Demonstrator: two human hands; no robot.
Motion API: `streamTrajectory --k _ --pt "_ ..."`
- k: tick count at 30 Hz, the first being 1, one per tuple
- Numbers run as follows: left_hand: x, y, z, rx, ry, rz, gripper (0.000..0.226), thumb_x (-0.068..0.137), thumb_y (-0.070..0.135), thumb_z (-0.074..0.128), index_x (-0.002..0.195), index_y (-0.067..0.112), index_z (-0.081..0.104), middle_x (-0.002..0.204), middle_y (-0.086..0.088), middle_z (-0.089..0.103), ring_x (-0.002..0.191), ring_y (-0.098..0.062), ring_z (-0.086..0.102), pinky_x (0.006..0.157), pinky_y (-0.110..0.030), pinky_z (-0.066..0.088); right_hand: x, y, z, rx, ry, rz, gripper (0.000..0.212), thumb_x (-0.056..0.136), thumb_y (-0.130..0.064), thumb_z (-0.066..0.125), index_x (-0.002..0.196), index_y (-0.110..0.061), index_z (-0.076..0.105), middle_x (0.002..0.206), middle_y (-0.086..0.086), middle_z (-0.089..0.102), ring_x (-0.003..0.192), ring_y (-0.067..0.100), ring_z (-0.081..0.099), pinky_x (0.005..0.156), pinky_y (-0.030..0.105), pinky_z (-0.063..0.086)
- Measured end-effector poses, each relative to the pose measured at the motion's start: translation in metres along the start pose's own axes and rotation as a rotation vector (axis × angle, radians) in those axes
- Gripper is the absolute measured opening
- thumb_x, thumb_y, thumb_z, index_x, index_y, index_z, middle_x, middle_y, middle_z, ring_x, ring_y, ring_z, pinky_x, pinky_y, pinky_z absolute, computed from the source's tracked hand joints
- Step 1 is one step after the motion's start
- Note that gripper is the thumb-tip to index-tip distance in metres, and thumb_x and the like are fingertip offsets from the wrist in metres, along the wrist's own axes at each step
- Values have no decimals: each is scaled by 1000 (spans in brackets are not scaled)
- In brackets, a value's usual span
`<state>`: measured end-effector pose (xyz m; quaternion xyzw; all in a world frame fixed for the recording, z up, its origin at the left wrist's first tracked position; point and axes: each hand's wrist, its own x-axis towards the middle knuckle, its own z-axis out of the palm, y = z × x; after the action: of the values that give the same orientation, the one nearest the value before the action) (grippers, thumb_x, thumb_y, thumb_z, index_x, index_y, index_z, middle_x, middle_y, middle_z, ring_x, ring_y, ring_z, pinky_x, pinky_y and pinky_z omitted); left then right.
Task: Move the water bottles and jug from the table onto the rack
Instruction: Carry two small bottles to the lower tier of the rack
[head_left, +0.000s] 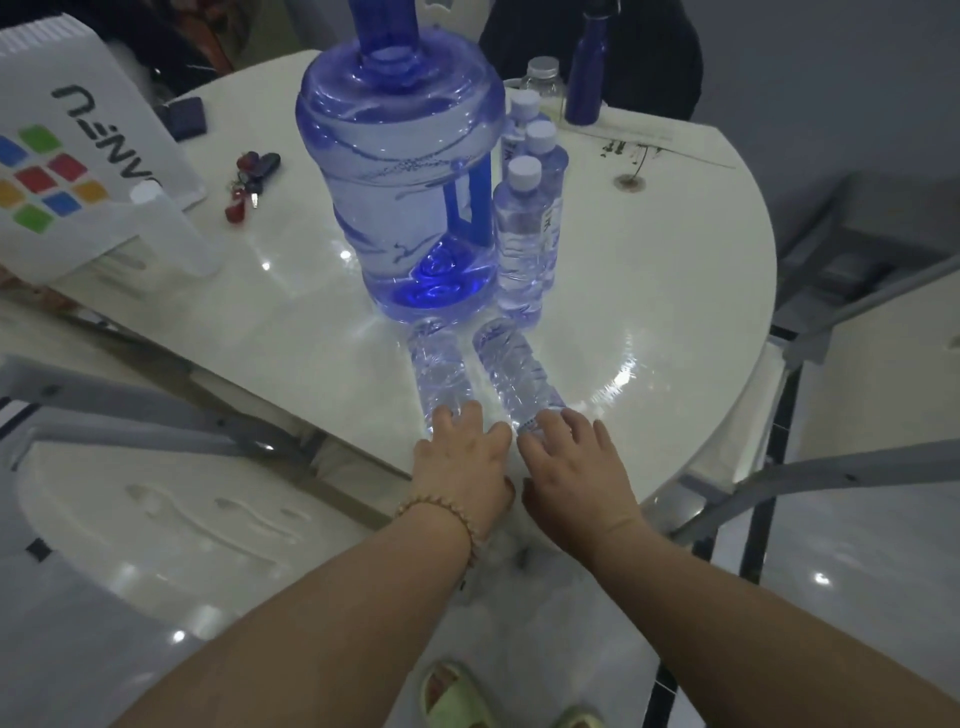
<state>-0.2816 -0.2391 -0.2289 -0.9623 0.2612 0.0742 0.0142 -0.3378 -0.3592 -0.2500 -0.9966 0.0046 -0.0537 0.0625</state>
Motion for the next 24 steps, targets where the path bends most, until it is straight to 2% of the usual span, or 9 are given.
streamTrajectory --k 2,4,7,9,12,14,16,18,24 --pt "9 1 0 13 47 -37 35 81 44 55 109 25 49 123 -5 38 113 -28 31 75 -36 37 10 -1 -1 -1 3 57 33 66 -20 72 95 -8 62 109 19 60 100 42 55 81 53 46" --pt "20 -2 1 3 77 -84 43 81 51 53 117 28 48 137 -9 31 127 -33 20 90 -47 36 19 -1 -1 -25 -38 98 41 76 -26 66 115 -14 58 127 18 53 115 44 47 91 55 40" --pt "35 -11 15 -96 -82 -152 70 81 52 53 140 36 19 154 -5 -15 137 -39 -22 106 -63 15 29 1 9 -33 -155 93 63 85 -32 56 143 -24 29 154 14 18 136 44 18 104 55 29" --pt "40 -15 24 -184 -184 -206 83 81 43 58 144 39 4 148 1 -34 134 -39 -30 106 -60 20 31 0 14 11 -194 80 71 84 -30 57 146 -25 21 157 12 5 139 43 12 105 53 31" --pt "47 -13 35 -115 -156 -170 75 86 26 49 148 30 5 154 -2 -24 136 -39 -26 107 -53 26 33 -8 16 49 -176 63 72 83 -31 58 146 -20 27 156 16 11 137 46 17 99 54 39" --pt "49 -11 38 -37 -124 -118 68 88 20 41 148 22 9 157 -5 -13 138 -40 -22 109 -52 22 34 -14 14 50 -142 73 73 78 -31 68 142 -15 39 152 18 26 131 50 30 84 55 51" --pt "49 -11 39 -87 -83 -153 66 90 21 43 148 21 11 156 -6 -16 138 -41 -19 104 -48 33 35 -19 13 35 -99 98 73 70 -25 77 136 -12 49 146 19 38 122 52 43 63 49 56" --pt "46 -12 37 -159 -56 -198 68 91 23 49 147 22 11 153 -4 -23 138 -42 -16 96 -44 42 36 -21 14 -4 -71 104 72 68 -22 80 134 -13 51 144 17 42 116 50 49 53 41 54" --pt "42 -14 30 -192 -74 -145 77 85 27 59 147 25 11 150 -1 -27 138 -41 -15 100 -43 39 30 -23 11 -11 -133 135 67 80 -15 66 142 -17 39 155 13 21 127 46 38 66 44 52"
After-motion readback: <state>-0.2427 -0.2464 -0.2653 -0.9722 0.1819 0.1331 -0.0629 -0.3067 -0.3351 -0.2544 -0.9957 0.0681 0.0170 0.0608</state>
